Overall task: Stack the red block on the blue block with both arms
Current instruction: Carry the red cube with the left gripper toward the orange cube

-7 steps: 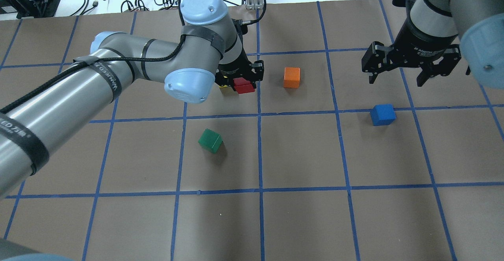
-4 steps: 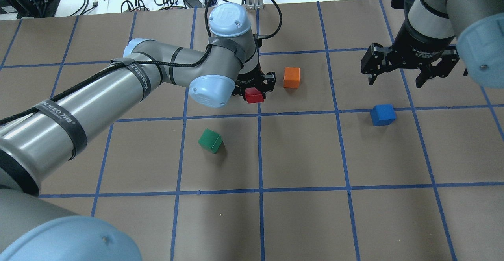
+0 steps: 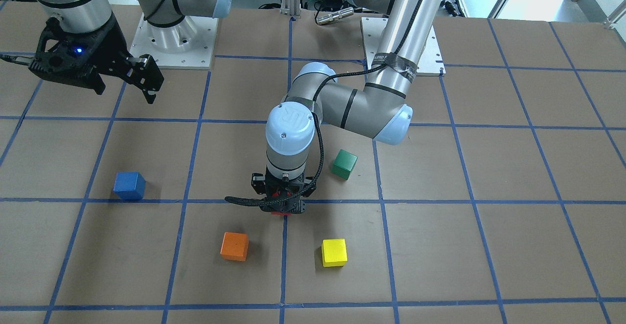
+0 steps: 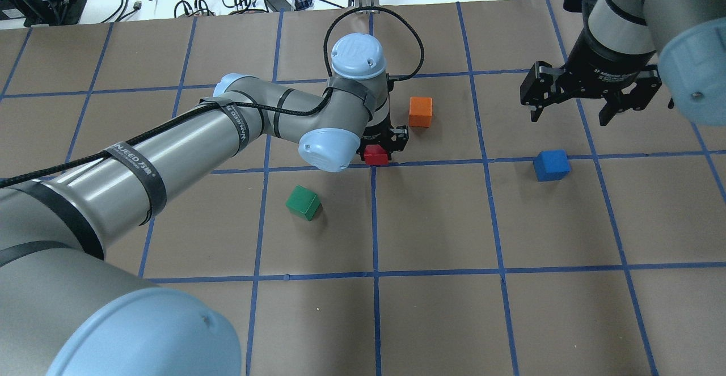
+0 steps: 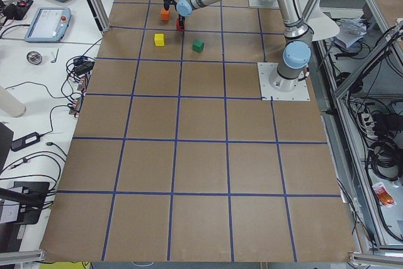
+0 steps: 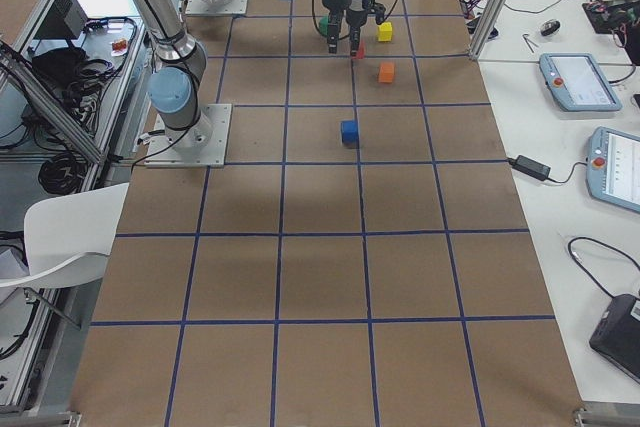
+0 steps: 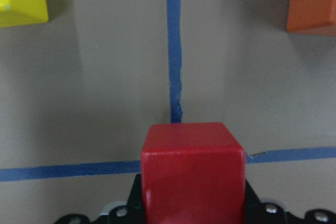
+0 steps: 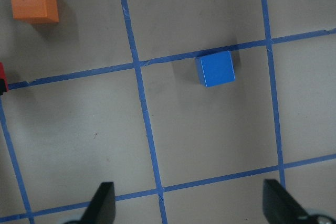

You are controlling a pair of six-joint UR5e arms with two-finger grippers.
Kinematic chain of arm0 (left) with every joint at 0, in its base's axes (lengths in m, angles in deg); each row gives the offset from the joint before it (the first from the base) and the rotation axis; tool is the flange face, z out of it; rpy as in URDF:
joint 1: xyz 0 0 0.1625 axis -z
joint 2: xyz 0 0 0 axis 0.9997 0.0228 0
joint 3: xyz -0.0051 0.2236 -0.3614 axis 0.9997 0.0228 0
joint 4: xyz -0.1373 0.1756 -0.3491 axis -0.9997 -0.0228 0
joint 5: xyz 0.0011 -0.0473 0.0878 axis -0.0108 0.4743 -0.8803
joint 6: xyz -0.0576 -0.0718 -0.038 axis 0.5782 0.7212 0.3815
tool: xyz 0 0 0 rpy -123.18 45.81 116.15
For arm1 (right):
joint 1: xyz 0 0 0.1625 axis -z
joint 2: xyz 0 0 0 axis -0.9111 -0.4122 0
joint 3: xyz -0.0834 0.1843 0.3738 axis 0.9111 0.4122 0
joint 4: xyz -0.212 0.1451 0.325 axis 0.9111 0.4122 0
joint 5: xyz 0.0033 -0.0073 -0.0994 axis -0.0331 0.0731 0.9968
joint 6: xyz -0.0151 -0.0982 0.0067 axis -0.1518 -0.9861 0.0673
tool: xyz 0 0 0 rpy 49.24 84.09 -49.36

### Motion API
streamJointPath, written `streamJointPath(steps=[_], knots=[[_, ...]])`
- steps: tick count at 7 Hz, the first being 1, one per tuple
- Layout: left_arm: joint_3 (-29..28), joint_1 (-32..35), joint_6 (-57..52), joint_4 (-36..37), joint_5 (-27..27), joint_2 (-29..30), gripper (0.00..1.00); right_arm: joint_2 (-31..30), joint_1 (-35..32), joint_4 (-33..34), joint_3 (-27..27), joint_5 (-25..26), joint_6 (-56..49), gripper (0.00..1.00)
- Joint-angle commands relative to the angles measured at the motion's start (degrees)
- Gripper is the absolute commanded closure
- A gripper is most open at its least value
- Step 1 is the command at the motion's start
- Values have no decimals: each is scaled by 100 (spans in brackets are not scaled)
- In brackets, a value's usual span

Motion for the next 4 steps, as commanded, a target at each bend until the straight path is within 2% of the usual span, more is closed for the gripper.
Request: streamJointPath(steps=[1,3,4], knots=[[-208,-124,-549,10,36,-239,0,-8,-9,5,-15,10,4,0],[-708,-344,-748,-927,-16,-729,0,1,-9,5,-76,10,13,0],[-928,-528,-835,-1541,-295,-1168,0,1,-9,5,-120,10,39,0]])
